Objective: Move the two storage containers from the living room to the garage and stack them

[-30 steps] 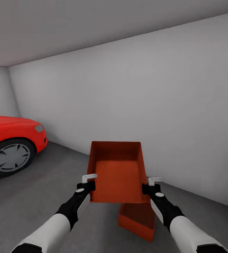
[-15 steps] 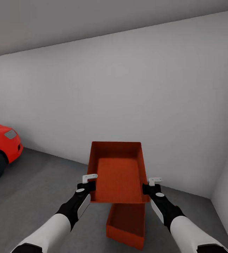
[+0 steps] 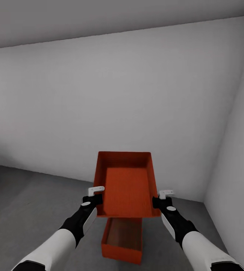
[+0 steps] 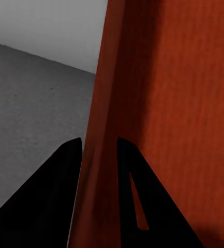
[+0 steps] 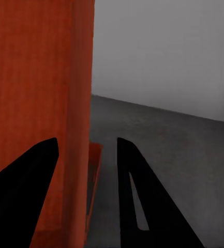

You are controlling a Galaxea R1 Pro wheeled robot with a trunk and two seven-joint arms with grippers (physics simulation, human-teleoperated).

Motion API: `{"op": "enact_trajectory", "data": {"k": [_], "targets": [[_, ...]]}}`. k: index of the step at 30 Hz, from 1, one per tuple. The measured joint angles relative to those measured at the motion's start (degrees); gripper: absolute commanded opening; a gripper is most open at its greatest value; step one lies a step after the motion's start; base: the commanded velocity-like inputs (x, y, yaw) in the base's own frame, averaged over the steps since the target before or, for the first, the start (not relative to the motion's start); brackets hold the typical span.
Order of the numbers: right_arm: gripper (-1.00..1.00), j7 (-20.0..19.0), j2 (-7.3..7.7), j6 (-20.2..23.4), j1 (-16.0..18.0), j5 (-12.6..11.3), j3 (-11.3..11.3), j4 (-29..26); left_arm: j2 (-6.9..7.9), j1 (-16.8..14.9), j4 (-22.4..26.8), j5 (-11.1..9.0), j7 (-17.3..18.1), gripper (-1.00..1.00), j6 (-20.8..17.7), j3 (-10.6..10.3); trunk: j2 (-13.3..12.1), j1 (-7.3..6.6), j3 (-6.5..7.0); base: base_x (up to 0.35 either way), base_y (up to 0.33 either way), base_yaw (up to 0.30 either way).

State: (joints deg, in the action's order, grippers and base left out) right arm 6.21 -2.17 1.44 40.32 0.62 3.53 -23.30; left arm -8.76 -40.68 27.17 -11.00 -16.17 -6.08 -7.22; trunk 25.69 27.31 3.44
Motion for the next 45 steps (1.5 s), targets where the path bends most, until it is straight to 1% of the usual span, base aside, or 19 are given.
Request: {"op": "enact_trajectory", "data": {"k": [6, 20, 26, 38, 40, 43, 45], "targets": [[-1.00, -0.1, 0.09, 0.1, 0.0, 0.0, 0.0, 0.0, -0.09, 0.0, 0.0, 0.0, -0.1, -1.00, 0.0, 0.0, 0.0, 0.00, -0.08, 0.000, 0.000, -0.278], [-1.00, -0.1, 0.10, 0.2, 0.0, 0.0, 0.0, 0.0, -0.11, 0.0, 0.0, 0.0, -0.2, -1.00, -0.1, 0.0, 0.0, 0.00, -0.76, 0.004, 0.001, -0.255], [-1.00, -0.1, 0.10, 0.2, 0.0, 0.0, 0.1, -0.1, -0.10, 0.0, -0.1, 0.0, -0.1, -1.00, 0.0, 0.0, 0.0, -0.02, -1.08, 0.164, 0.128, -0.240], [-1.00, 0.0, 0.02, 0.0, 0.0, 0.0, 0.1, -0.1, -0.02, 0.0, -0.1, 0.0, 0.0, -1.00, 0.2, 0.0, 0.0, -0.03, -1.19, 0.264, 0.206, -0.031], [-1.00, 0.4, -0.25, 0.0, 0.0, 0.0, 0.2, -0.1, 0.24, 0.0, 0.0, 0.0, 0.4, -1.00, 0.2, 0.2, 0.0, -0.02, -1.20, 0.226, 0.123, -0.001], [-1.00, 1.5, -1.14, 0.0, 0.0, 0.1, 0.4, -0.1, 1.12, 0.0, 0.0, 0.1, 1.7, -1.00, 0.1, 0.7, 0.0, -0.01, -1.19, 0.091, 0.048, 0.000], [-1.00, 1.3, -0.86, 0.0, 0.0, 0.0, 0.5, -0.1, 0.85, 0.0, 0.0, 0.1, 1.3, -1.00, 0.1, 0.5, 0.0, 0.00, -1.19, 0.036, 0.019, 0.000]]}}
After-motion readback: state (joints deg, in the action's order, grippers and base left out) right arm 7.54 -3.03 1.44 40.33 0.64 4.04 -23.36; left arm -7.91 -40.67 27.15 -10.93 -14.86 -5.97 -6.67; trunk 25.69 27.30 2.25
